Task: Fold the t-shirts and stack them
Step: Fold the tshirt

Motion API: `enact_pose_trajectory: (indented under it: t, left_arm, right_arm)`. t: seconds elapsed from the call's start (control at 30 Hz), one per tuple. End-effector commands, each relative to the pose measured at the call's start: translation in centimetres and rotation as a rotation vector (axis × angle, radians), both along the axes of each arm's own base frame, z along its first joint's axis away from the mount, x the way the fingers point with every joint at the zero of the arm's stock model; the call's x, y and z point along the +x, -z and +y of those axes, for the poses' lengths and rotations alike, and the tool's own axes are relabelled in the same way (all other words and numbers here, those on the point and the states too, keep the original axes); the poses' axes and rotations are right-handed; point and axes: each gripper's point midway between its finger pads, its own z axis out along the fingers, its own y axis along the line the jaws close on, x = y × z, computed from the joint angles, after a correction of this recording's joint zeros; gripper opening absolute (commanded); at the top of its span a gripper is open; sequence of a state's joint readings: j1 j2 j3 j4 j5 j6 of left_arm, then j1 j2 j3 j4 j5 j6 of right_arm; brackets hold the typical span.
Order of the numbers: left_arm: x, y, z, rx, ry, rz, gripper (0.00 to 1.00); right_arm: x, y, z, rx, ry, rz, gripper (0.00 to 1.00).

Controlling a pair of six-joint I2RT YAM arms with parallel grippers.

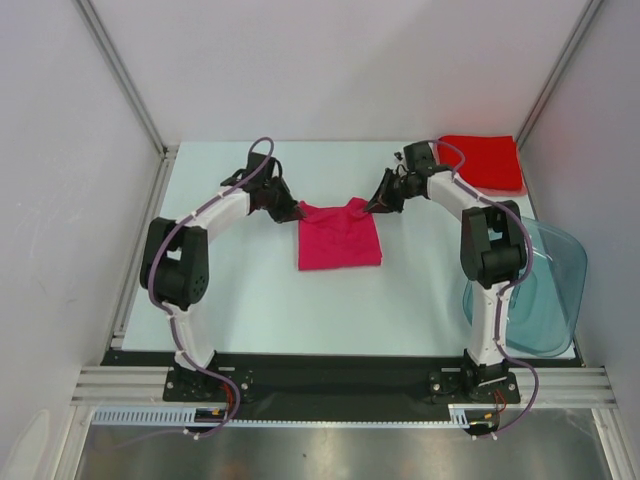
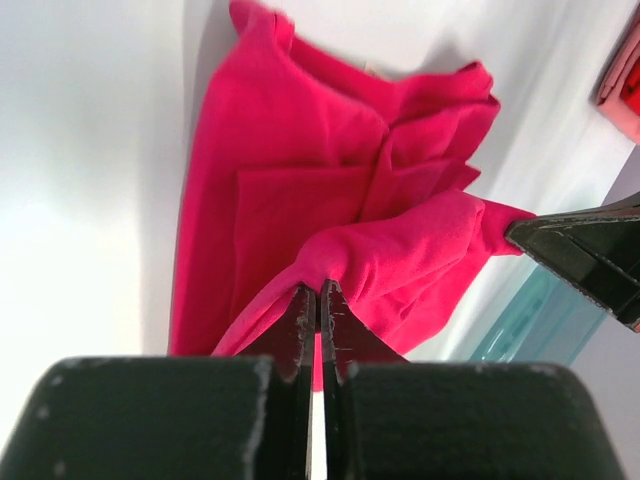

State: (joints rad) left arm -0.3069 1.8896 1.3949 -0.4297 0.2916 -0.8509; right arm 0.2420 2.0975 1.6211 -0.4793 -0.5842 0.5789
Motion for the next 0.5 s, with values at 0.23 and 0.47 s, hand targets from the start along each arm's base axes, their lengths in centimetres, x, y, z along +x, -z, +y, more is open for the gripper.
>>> enact_pose_trajectory:
  t: [0.23, 0.47]
  left_arm:
    - [4.2, -1.0, 0.7, -0.035, 0.012, -0.057, 0.00]
    - [5.7, -0.1, 0.6, -0.061, 0.023, -0.045, 0.01]
  right_arm:
    - [4.2, -1.0, 0.0, 0.063, 0.013, -0.024, 0.00]
    - [5.9, -0.4, -0.2, 0.097, 0.032, -0.017, 0.00]
